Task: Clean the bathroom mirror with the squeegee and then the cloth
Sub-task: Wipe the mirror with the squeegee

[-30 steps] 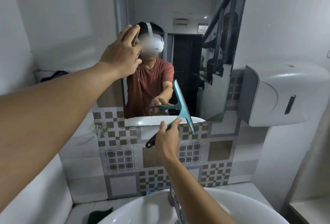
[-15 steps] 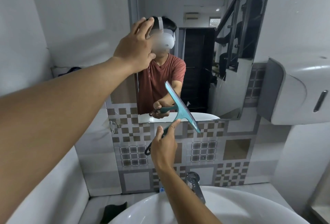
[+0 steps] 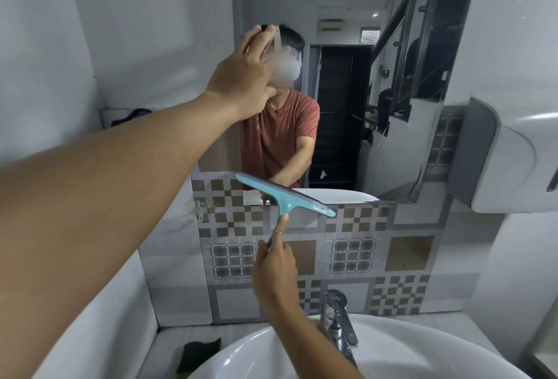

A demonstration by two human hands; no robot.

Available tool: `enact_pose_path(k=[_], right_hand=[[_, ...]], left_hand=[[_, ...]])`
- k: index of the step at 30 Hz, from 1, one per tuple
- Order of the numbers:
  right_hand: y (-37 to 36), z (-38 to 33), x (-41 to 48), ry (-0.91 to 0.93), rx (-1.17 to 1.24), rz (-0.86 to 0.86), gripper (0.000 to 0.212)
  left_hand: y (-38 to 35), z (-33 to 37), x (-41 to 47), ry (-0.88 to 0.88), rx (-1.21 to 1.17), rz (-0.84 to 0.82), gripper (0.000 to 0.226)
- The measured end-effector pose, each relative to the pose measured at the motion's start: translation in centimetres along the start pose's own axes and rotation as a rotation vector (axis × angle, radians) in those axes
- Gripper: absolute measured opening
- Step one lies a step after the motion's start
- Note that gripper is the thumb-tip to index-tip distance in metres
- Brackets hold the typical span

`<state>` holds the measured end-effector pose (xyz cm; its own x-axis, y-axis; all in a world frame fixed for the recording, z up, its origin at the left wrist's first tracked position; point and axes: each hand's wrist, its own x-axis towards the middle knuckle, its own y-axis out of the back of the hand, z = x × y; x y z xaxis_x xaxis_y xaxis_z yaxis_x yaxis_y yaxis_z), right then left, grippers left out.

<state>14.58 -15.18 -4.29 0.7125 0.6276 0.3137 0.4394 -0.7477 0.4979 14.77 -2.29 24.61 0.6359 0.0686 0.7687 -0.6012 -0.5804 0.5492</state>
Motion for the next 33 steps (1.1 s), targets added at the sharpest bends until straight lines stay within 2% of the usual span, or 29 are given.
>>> enact_pose_path(k=[8, 13, 18, 24, 29, 33], right_hand=[[2.4, 1.2, -0.5, 0.041, -0.161, -0.035, 0.075], [2.1, 2.2, -0.6, 0.024, -0.261, -0.038, 0.075], [2.5, 2.8, -0.8, 0.002, -0.403, -0.053, 0.081], [3.0, 3.1, -0.6, -0.018, -0.449, -0.079, 0.085], [3.5, 3.3, -0.9, -0.021, -0.492, -0.111, 0.091], [4.3, 3.5, -1.4, -0.003, -0.524, -0.111, 0.087]], left_hand=[[-0.6, 0.2, 0.1, 0.006, -0.014, 0.03, 0.072], [-1.3, 0.3, -0.2, 0.026, -0.023, 0.061, 0.059], [-1.2, 0.2, -0.5, 0.017, -0.049, 0.067, 0.057], [-1.2, 0.6, -1.1, -0.015, -0.003, 0.033, 0.073], [-2.2, 1.1, -2.3, -0.033, 0.004, 0.033, 0.08], [-2.1, 1.3, -2.3, -0.032, 0.003, 0.026, 0.082]])
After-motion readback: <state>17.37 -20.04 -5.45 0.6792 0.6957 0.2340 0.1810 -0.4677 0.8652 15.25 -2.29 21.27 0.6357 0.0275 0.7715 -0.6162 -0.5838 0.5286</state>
